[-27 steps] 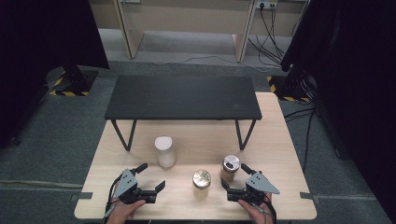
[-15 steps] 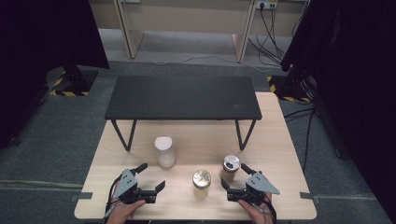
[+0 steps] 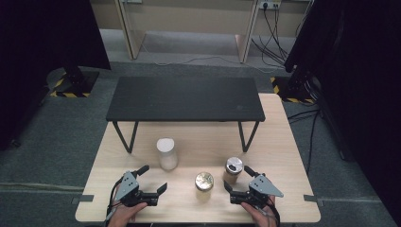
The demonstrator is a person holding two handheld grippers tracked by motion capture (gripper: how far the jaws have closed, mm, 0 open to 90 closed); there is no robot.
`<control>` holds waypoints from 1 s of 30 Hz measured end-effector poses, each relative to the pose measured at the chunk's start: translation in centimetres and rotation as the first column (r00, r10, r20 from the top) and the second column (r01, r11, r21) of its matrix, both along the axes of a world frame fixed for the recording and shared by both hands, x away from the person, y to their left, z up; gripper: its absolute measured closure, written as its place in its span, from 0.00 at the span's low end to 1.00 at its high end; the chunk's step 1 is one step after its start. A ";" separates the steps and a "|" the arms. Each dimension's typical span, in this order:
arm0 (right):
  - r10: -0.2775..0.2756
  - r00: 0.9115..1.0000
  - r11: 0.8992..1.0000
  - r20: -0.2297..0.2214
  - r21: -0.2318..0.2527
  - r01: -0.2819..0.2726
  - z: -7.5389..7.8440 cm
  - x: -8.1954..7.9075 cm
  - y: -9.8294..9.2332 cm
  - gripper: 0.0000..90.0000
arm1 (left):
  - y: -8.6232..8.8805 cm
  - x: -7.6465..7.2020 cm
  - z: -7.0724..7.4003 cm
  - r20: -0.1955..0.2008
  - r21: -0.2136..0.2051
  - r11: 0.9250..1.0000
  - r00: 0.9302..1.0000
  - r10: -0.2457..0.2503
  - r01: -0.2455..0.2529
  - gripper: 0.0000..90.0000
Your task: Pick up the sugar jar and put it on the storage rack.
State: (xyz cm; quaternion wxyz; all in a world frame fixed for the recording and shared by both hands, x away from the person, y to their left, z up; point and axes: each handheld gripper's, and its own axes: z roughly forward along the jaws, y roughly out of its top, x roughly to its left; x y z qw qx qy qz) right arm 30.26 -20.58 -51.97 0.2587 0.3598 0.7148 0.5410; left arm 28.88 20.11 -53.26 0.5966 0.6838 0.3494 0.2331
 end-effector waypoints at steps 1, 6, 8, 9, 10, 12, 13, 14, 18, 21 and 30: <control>0.000 1.000 1.000 0.000 0.000 0.000 0.0 0.0 0.0 0.04 | 0.0 0.0 0.0 0.001 0.000 1.000 1.000 0.001 -0.001 0.02; 0.001 1.000 1.000 -0.001 -0.001 -0.001 0.0 0.0 0.0 0.04 | 0.1 0.1 0.0 -0.002 -0.005 1.000 1.000 0.004 -0.004 0.02; 0.001 1.000 1.000 0.000 -0.001 -0.001 0.0 0.0 0.0 0.04 | 0.1 0.1 0.0 -0.003 -0.004 1.000 1.000 0.004 -0.004 0.02; 0.000 1.000 1.000 0.001 0.000 0.000 0.0 0.0 0.0 0.04 | 0.1 0.1 0.0 -0.002 -0.004 1.000 1.000 0.005 -0.005 0.02; 0.000 1.000 1.000 0.001 0.001 0.000 0.0 0.0 0.0 0.04 | 0.0 0.1 0.0 -0.002 -0.004 1.000 1.000 0.006 -0.006 0.02; -0.001 1.000 1.000 0.000 0.001 0.001 0.0 0.0 0.0 0.04 | 0.0 0.1 0.0 -0.001 -0.005 1.000 1.000 0.007 -0.007 0.02; 0.000 1.000 1.000 0.000 0.000 0.000 0.0 0.0 0.0 0.04 | 0.1 0.1 0.0 -0.002 -0.005 1.000 1.000 0.008 -0.008 0.02; 0.000 1.000 1.000 0.001 0.000 0.000 0.0 0.0 0.0 0.04 | 0.1 0.2 0.0 -0.001 -0.005 1.000 1.000 0.008 -0.008 0.02; -0.002 1.000 1.000 0.000 0.002 0.002 0.0 0.0 0.0 0.04 | 0.1 0.3 0.1 0.002 -0.004 1.000 1.000 0.016 -0.016 0.02; -0.001 1.000 1.000 0.001 0.002 0.001 0.0 0.0 0.0 0.04 | 0.1 0.4 0.1 0.000 -0.007 1.000 1.000 0.023 -0.023 0.02; -0.003 1.000 1.000 0.000 0.005 0.003 0.0 0.0 0.0 0.04 | 0.0 1.0 0.4 0.006 -0.013 0.999 0.999 0.040 -0.040 0.02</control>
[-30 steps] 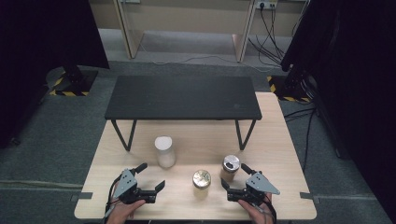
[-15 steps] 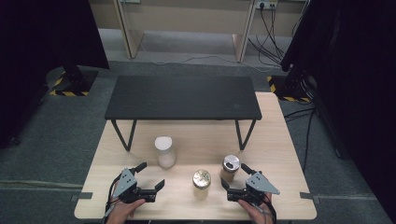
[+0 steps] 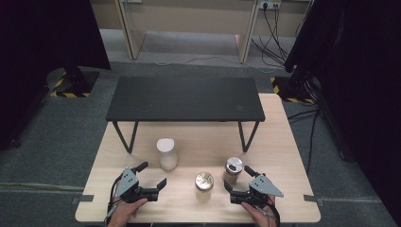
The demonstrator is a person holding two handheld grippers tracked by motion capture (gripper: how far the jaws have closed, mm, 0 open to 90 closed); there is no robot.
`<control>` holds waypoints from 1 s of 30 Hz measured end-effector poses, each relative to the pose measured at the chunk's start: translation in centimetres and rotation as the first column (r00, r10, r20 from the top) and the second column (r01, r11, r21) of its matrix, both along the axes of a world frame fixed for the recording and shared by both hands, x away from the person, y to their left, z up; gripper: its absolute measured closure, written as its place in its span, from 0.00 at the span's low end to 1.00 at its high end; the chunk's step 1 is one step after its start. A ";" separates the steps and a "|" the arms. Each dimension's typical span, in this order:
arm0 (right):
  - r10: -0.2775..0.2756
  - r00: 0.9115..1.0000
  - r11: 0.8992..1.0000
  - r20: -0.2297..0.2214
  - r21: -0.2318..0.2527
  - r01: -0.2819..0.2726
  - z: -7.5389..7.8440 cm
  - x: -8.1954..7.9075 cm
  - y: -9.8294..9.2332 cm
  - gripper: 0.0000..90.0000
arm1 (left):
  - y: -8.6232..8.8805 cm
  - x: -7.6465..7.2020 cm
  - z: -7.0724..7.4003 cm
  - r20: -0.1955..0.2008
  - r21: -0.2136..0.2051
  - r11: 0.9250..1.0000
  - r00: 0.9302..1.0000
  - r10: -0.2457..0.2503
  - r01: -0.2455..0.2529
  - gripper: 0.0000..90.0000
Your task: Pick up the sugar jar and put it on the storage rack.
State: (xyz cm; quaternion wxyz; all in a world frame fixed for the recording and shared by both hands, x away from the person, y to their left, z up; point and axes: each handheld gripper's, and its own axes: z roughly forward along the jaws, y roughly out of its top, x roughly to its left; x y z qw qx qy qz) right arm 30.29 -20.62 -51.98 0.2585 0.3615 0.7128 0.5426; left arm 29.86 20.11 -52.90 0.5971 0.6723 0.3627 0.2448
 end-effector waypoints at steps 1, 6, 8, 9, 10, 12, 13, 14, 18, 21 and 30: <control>0.000 1.000 1.000 0.000 0.000 0.000 0.0 0.0 0.0 0.04 | 0.0 0.1 0.0 0.000 -0.001 1.000 1.000 0.001 -0.001 0.02; -0.004 1.000 1.000 -0.002 0.000 0.004 0.0 0.0 0.0 0.04 | 0.0 0.4 0.3 0.004 -0.008 1.000 1.000 0.014 -0.014 0.02; -0.005 1.000 1.000 -0.003 0.001 0.005 0.0 0.1 -0.1 0.04 | 0.0 0.6 0.5 0.005 -0.011 1.000 1.000 0.020 -0.020 0.02; -0.005 1.000 1.000 -0.003 0.001 0.005 0.0 0.1 -0.1 0.04 | 0.0 0.7 0.6 0.008 -0.008 1.000 1.000 0.023 -0.023 0.02; -0.005 1.000 1.000 -0.004 0.002 0.005 0.0 0.1 -0.1 0.04 | 0.0 0.8 0.6 0.008 -0.008 1.000 1.000 0.025 -0.025 0.02; -0.006 1.000 1.000 -0.003 0.002 0.006 0.0 0.1 -0.1 0.04 | -0.1 1.0 0.8 0.009 -0.006 1.000 0.999 0.030 -0.030 0.02; -0.006 1.000 1.000 -0.003 0.002 0.006 0.0 0.1 -0.1 0.04 | -0.2 1.1 0.8 0.010 -0.002 0.999 0.999 0.032 -0.032 0.02; -0.007 1.000 1.000 -0.002 0.002 0.007 0.0 0.1 -0.1 0.04 | -0.3 1.2 0.8 0.010 0.001 0.999 0.999 0.032 -0.032 0.02; -0.007 1.000 1.000 -0.001 0.003 0.007 0.0 0.1 -0.1 0.04 | -0.5 1.7 0.9 0.010 0.006 0.999 0.999 0.034 -0.034 0.02; -0.007 1.000 1.000 -0.001 0.003 0.007 0.0 0.1 -0.1 0.04 | -0.8 2.1 0.9 0.009 0.010 0.999 0.999 0.038 -0.038 0.02; -0.006 1.000 1.000 -0.001 0.004 0.006 0.0 0.1 -0.1 0.04 | -1.2 3.1 1.2 0.014 0.016 0.999 0.999 0.050 -0.050 0.02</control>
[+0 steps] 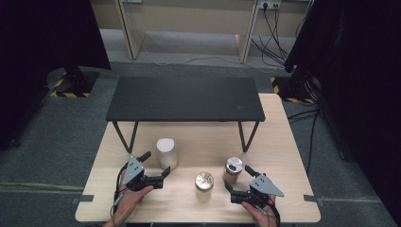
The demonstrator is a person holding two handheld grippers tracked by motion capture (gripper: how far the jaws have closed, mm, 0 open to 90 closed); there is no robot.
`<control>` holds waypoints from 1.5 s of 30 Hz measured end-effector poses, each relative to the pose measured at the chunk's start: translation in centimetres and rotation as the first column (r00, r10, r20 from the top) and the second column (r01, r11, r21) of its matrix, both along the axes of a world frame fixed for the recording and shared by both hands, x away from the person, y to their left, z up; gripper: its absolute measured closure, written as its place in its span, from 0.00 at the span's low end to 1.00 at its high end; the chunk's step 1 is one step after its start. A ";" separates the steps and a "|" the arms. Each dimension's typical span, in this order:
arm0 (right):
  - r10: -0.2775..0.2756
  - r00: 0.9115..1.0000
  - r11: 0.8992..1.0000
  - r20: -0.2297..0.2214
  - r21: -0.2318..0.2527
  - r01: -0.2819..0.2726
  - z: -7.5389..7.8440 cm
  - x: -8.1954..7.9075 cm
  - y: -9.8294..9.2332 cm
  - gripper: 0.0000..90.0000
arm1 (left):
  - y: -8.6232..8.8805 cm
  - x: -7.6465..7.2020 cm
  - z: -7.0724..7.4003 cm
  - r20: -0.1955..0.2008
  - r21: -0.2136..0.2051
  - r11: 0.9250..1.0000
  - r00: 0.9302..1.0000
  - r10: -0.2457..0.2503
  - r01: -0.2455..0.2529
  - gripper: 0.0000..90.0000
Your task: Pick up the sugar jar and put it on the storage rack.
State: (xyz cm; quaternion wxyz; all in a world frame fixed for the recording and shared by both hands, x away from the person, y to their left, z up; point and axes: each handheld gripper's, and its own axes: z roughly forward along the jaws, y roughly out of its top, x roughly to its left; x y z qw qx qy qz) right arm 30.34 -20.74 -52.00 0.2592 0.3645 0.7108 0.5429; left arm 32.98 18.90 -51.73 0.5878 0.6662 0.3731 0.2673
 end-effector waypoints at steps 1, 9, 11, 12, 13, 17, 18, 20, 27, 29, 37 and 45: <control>0.000 1.000 1.000 0.000 0.000 0.000 0.0 0.0 0.0 0.04 | 0.0 0.1 0.0 0.000 0.001 1.000 1.000 0.001 -0.001 0.02; 0.000 1.000 1.000 -0.001 0.000 0.000 0.0 0.0 0.0 0.04 | -0.4 1.2 0.6 0.011 0.011 1.000 1.000 -0.004 0.004 0.03; 0.000 1.000 1.000 -0.001 0.001 0.000 0.0 0.0 0.0 0.04 | -0.5 1.5 0.7 0.009 0.011 1.000 1.000 -0.006 0.006 0.03; 0.001 1.000 1.000 0.000 0.000 -0.001 0.0 0.0 0.0 0.04 | -0.5 1.6 0.7 0.007 0.010 1.000 1.000 -0.006 0.006 0.03; 0.001 1.000 1.000 0.000 0.000 -0.001 0.0 0.0 0.0 0.04 | -0.6 1.7 0.8 0.006 0.013 1.000 1.000 -0.006 0.006 0.03; 0.001 1.000 1.000 -0.001 0.000 -0.001 0.0 0.0 0.0 0.04 | -0.7 2.2 0.8 0.000 0.014 1.000 1.000 -0.010 0.010 0.06; 0.001 1.000 1.000 0.000 0.000 -0.001 0.0 0.0 0.0 0.04 | -0.8 2.3 0.7 -0.002 0.015 1.000 1.000 -0.009 0.009 0.07; 0.001 1.000 1.000 -0.001 0.001 -0.001 0.0 0.0 0.0 0.04 | -0.9 2.5 0.7 -0.001 0.025 1.000 1.000 -0.010 0.010 0.08; 0.001 1.000 1.000 -0.001 0.002 -0.001 0.0 0.0 0.0 0.04 | -1.3 3.4 0.7 -0.008 0.042 0.999 1.000 -0.011 0.011 0.14; 0.002 1.000 1.000 -0.001 0.002 -0.002 0.0 0.0 0.0 0.04 | -1.5 3.6 0.8 -0.006 0.045 0.999 1.000 -0.015 0.015 0.16; 0.002 1.000 1.000 -0.002 0.004 -0.002 0.0 0.0 0.0 0.04 | -1.7 4.1 0.6 -0.021 0.075 0.997 1.000 -0.023 0.024 0.26; 0.003 1.000 1.000 -0.001 0.004 -0.003 0.0 0.0 0.0 0.04 | -1.7 3.9 0.6 -0.009 0.075 0.997 1.000 -0.021 0.022 0.39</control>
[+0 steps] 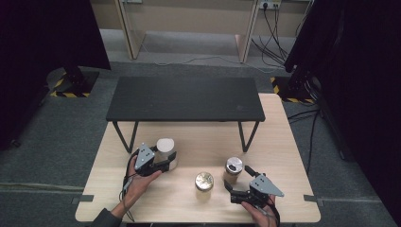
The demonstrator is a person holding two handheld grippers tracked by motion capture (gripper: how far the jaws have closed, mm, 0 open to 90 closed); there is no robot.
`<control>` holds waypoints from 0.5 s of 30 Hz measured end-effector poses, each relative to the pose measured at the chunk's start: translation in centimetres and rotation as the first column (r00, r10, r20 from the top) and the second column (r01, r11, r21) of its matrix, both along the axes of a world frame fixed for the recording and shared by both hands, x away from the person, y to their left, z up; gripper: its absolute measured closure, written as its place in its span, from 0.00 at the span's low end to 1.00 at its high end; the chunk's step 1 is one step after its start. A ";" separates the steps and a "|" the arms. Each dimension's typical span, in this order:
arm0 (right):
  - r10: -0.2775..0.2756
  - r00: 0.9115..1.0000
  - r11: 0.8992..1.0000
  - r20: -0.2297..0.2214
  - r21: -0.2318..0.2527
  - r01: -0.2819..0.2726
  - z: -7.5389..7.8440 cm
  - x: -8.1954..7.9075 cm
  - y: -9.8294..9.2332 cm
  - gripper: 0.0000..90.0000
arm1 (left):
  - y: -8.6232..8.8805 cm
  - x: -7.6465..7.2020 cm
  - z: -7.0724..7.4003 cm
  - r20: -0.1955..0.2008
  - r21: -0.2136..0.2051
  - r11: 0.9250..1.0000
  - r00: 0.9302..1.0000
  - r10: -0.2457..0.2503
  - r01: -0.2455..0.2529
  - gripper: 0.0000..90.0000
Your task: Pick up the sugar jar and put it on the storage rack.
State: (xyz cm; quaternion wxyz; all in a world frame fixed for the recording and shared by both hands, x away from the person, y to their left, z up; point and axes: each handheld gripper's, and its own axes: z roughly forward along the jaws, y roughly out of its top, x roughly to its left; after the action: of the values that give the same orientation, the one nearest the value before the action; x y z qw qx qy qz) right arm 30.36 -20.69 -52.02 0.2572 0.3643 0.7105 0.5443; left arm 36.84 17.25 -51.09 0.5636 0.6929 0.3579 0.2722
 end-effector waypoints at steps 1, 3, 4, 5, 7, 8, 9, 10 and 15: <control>0.000 1.000 1.000 0.001 0.000 0.000 0.0 0.0 0.0 0.04 | 0.0 0.0 0.0 0.001 0.001 1.000 1.000 0.000 0.000 0.39; 0.000 1.000 1.000 0.001 0.001 0.000 0.0 0.0 0.0 0.04 | -0.1 -0.2 0.1 0.000 0.006 1.000 1.000 0.001 -0.001 0.39; 0.000 1.000 1.000 0.001 0.001 0.000 0.0 0.0 0.0 0.04 | -0.1 -0.3 0.1 -0.002 0.006 1.000 1.000 -0.002 0.002 0.39; 0.001 1.000 1.000 0.001 0.001 -0.001 0.0 0.0 0.0 0.04 | -0.1 -0.3 0.2 -0.005 0.007 1.000 1.000 -0.005 0.005 0.39; 0.001 1.000 1.000 0.002 0.001 -0.002 0.0 0.0 0.0 0.04 | -0.2 -0.5 0.2 -0.008 0.010 1.000 1.000 -0.014 0.014 0.39; 0.002 1.000 1.000 0.002 0.001 -0.002 0.0 0.0 0.0 0.04 | -0.3 -0.5 0.3 -0.008 0.010 1.000 1.000 -0.017 0.017 0.39; 0.002 1.000 1.000 0.002 0.001 -0.002 0.0 0.0 0.0 0.04 | -0.3 -0.6 0.4 -0.002 0.015 1.000 1.000 -0.019 0.019 0.39; 0.001 1.000 1.000 0.002 0.002 -0.001 0.1 0.0 0.0 0.04 | -0.4 -0.7 0.5 0.000 0.014 1.000 1.000 -0.020 0.020 0.39; 0.001 1.000 1.000 0.004 0.001 -0.001 0.1 0.0 0.0 0.04 | -0.5 -1.1 1.4 0.012 -0.001 0.999 0.999 -0.033 0.033 0.39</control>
State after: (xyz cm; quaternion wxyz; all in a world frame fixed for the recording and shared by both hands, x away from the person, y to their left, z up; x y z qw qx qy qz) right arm 30.34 -20.71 -51.95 0.2579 0.3631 0.7099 0.5456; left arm 35.71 16.77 -49.70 0.5706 0.6967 0.3430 0.2670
